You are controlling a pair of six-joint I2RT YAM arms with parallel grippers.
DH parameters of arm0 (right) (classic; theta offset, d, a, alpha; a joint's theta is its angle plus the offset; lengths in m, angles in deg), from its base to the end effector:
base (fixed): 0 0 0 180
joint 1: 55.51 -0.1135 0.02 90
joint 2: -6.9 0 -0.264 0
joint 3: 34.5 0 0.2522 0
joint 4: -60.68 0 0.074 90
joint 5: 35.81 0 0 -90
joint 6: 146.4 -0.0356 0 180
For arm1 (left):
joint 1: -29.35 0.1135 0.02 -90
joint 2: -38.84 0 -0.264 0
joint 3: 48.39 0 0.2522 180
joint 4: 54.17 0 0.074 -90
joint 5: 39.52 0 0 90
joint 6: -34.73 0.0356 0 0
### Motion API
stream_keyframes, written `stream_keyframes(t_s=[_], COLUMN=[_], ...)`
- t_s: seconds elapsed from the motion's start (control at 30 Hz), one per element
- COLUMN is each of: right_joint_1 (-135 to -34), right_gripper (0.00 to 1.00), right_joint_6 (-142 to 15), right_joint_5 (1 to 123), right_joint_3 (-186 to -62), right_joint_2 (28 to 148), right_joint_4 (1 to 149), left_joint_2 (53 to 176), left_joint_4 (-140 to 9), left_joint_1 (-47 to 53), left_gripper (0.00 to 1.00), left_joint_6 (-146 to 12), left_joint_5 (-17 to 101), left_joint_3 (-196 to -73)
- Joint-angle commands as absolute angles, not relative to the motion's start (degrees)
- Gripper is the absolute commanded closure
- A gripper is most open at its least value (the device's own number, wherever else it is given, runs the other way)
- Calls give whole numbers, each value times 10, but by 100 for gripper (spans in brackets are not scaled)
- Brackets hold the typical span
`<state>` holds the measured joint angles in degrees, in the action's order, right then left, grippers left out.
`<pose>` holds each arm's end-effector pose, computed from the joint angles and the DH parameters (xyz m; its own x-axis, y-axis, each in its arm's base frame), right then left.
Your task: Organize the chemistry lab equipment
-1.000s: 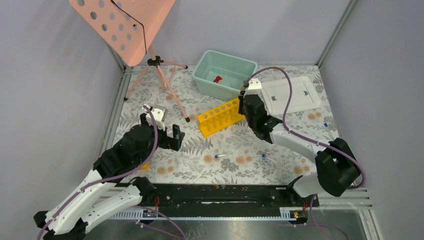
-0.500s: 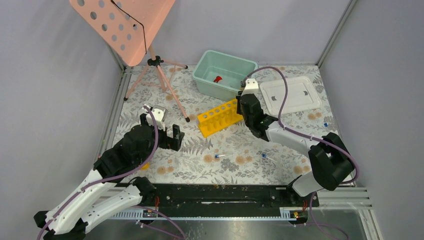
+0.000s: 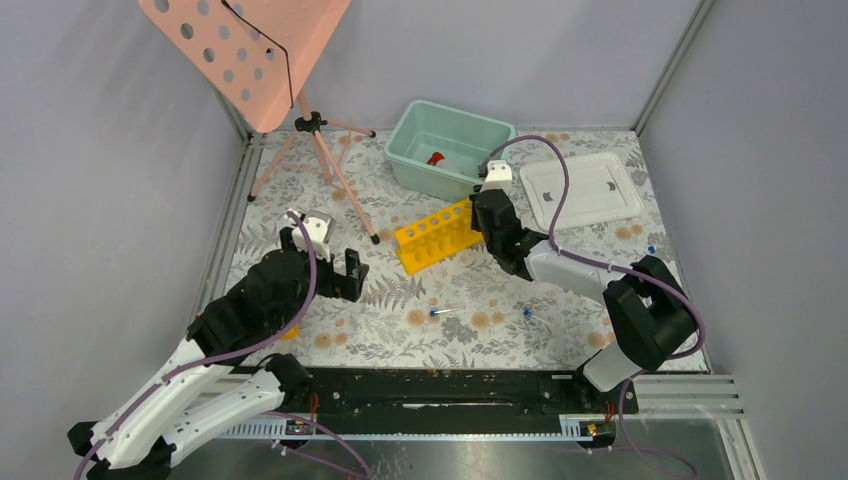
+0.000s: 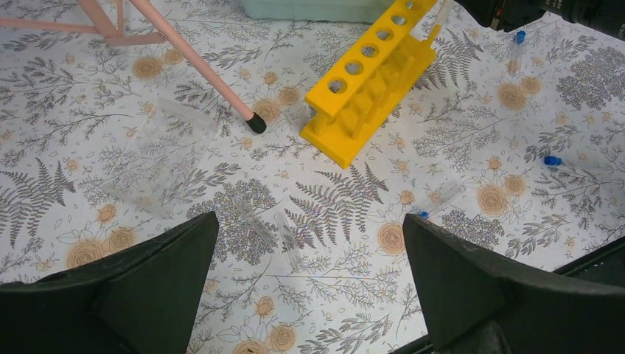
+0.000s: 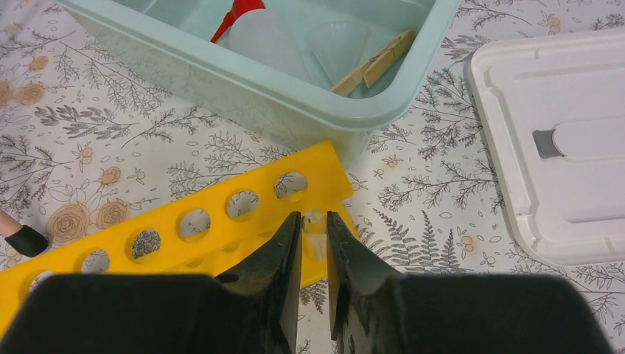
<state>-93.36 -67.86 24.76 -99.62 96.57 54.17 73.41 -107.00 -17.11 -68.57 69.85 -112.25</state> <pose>0.2853 0.1996 0.2402 -0.2725 0.0074 -0.9621 -0.1136 0.9927 0.0398 0.0921 -0.0797 0.3437 -0.3769 0.0815 -0.9227 0.3984 0.9135 -0.0820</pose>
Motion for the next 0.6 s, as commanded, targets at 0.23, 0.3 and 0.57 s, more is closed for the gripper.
stream_keyframes(t_s=[0.23,0.3,0.57], right_joint_1=[-927,-926,-925], right_gripper=[80,79,69], right_joint_6=[-699,-701,-709], right_joint_5=[248,250,246], right_joint_3=[-996,-996,-1002], right_joint_2=[973,974,954], right_joint_4=[511,514,543], left_joint_2=[731,731,731], left_joint_4=[-1050,-1050,-1050], left_joint_1=[-171,-171,-171], left_gripper=[1,1,1], left_joint_6=[-678,-678,-678], left_joint_5=[714,715,716], left_joint_3=[-1122,-1123,-1122])
